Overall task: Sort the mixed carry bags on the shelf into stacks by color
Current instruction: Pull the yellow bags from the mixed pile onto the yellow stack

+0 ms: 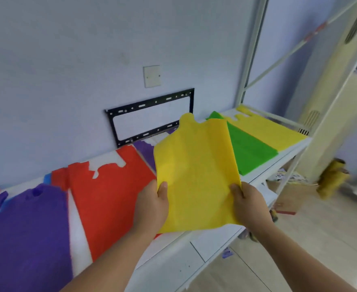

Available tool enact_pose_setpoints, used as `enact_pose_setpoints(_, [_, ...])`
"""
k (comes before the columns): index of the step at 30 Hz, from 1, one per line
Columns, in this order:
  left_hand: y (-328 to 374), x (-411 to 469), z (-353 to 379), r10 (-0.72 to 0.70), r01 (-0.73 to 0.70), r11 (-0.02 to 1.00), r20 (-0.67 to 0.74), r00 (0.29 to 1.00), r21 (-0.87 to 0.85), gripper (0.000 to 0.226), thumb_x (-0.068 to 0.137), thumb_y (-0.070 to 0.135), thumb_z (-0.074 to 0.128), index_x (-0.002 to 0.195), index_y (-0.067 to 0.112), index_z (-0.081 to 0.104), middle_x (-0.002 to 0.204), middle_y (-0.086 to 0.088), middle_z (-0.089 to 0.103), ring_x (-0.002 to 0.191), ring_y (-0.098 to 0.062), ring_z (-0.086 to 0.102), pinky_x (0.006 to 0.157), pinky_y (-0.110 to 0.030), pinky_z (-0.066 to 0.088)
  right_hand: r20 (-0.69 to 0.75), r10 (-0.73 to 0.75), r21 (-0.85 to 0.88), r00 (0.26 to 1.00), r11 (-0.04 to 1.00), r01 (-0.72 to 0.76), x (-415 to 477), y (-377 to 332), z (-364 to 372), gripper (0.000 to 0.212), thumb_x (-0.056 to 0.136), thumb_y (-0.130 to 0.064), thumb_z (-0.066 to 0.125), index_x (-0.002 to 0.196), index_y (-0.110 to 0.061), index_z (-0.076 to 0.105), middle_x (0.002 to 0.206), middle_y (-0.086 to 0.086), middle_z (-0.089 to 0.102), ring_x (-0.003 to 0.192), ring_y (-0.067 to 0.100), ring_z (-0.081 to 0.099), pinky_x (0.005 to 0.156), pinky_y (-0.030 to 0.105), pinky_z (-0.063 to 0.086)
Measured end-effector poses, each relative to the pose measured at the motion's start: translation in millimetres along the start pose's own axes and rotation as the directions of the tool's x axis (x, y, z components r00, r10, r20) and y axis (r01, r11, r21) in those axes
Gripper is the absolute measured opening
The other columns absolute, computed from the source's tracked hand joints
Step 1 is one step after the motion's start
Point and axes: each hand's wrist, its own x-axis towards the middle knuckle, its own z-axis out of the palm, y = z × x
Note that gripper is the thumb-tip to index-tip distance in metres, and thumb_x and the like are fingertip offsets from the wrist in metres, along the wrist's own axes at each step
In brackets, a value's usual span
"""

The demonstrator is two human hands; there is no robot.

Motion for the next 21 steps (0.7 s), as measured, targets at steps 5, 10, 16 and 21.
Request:
enact_pose_setpoints(5, [63, 14, 88, 0.035, -0.032, 0.999, 0.064, 0.997, -0.039, 0.038, 0.101, 0.030, 0.050, 0.074, 0.003, 0.051, 0.066, -0.007, 0.056, 0.062, -0.027, 0.050, 0.057, -0.042, 0.034, -0.063, 0.051, -0.028, 0.997, 0.998, -0.053, 48, 64, -64, 0.041, 0.102, -0.034, 0.040, 0.076, -0.004, 0.048, 0.068, 0.013, 0.052, 0.064, 0.028, 0.050, 0.054, 0.035, 0.032])
enact_pose_setpoints(10, [107, 25, 158, 0.020, -0.011, 0.997, 0.126, 0.992, -0.073, 0.037, 0.101, 0.028, 0.050, 0.070, 0.008, 0.047, 0.064, -0.003, 0.052, 0.060, -0.021, 0.047, 0.052, -0.038, 0.029, -0.052, 0.093, -0.077, 0.994, 0.992, -0.097, 94, 113, -110, 0.037, 0.103, -0.033, 0.039, 0.073, -0.013, 0.047, 0.066, 0.008, 0.049, 0.060, 0.020, 0.046, 0.051, 0.033, 0.030])
enact_pose_setpoints(16, [131, 65, 210, 0.000, 0.007, 0.999, 0.135, 0.991, -0.051, 0.039, 0.101, 0.029, 0.050, 0.068, 0.008, 0.045, 0.064, -0.007, 0.052, 0.061, -0.027, 0.050, 0.053, -0.038, 0.031, -0.004, 0.105, -0.111, 0.994, 0.988, -0.105, 166, 142, -126, 0.039, 0.102, -0.034, 0.038, 0.074, -0.009, 0.046, 0.065, 0.008, 0.048, 0.059, 0.023, 0.046, 0.055, 0.034, 0.033])
enact_pose_setpoints(21, [136, 117, 255, -0.016, 0.026, 0.997, 0.136, 0.991, -0.071, 0.041, 0.101, 0.031, 0.048, 0.070, 0.004, 0.047, 0.066, -0.012, 0.054, 0.062, -0.031, 0.052, 0.053, -0.042, 0.039, 0.033, 0.077, -0.097, 0.996, 0.993, -0.073, 239, 157, -122, 0.041, 0.102, -0.036, 0.038, 0.075, -0.007, 0.046, 0.062, 0.007, 0.045, 0.056, 0.024, 0.044, 0.053, 0.032, 0.031])
